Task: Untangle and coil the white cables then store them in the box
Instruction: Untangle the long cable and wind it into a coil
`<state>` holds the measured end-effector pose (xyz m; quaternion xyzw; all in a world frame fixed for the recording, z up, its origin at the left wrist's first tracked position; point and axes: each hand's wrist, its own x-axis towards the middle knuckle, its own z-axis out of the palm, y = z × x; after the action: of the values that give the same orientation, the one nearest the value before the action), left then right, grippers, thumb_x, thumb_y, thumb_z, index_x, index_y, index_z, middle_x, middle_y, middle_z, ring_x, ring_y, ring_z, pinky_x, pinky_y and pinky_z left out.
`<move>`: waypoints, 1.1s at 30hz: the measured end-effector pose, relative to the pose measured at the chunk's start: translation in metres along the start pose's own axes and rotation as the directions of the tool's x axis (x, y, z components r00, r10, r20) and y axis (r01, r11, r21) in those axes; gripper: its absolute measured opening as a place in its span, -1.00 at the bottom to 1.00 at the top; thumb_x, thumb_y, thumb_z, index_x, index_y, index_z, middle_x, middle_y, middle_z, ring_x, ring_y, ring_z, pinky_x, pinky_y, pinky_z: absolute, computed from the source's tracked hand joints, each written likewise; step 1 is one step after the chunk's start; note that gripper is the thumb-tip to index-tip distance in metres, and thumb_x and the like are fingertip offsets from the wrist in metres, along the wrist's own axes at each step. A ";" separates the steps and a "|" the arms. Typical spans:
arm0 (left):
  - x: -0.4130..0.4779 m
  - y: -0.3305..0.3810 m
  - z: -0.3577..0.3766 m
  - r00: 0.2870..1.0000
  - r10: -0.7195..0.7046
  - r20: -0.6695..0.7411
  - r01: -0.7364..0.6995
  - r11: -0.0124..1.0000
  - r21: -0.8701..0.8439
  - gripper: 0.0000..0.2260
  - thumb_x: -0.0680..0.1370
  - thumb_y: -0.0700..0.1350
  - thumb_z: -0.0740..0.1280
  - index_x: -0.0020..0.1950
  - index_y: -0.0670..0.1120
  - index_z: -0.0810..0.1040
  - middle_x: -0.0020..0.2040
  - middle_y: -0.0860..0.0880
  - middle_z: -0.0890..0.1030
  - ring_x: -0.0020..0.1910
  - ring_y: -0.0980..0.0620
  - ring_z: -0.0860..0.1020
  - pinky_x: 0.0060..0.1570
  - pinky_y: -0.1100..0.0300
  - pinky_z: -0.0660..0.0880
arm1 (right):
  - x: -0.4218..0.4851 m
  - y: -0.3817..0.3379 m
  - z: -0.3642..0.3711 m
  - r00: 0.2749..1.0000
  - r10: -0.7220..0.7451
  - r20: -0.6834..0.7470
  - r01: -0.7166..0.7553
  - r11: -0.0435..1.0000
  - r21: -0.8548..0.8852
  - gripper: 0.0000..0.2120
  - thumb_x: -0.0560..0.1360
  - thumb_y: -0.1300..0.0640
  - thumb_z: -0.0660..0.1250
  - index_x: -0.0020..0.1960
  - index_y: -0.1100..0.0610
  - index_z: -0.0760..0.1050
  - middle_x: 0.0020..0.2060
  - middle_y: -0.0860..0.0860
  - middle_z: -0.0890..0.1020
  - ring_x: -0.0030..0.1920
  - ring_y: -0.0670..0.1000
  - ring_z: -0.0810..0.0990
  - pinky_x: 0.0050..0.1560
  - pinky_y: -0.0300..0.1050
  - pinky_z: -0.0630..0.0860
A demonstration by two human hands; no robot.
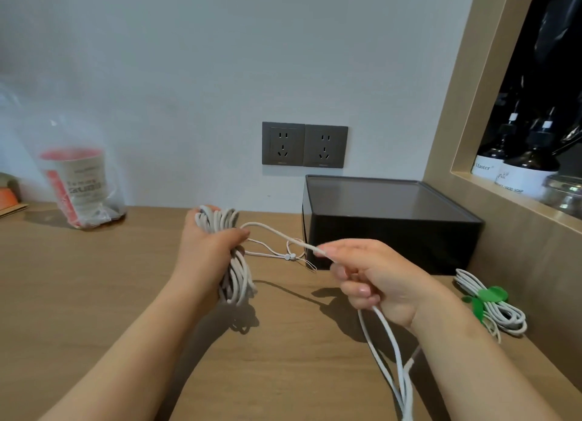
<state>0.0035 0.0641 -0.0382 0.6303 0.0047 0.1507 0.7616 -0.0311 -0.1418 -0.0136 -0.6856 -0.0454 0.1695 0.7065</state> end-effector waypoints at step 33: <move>-0.016 0.000 0.009 0.829 -0.209 0.519 0.377 0.894 -0.242 -0.80 0.27 -0.32 0.32 -0.18 -0.13 0.41 -0.43 -0.10 0.35 -0.56 0.04 0.38 -0.53 0.26 0.43 | 0.021 0.027 0.016 0.871 -0.440 -0.219 0.140 0.649 -0.748 -0.71 0.62 0.11 0.10 0.32 -0.08 0.33 -0.21 -0.20 0.46 -0.25 -0.15 0.48 -0.35 -0.40 0.37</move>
<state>-0.0098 0.0513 -0.0395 0.5008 -0.1117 -0.1318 0.8482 -0.0205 -0.1199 -0.0426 -0.9061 -0.0805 -0.1161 0.3987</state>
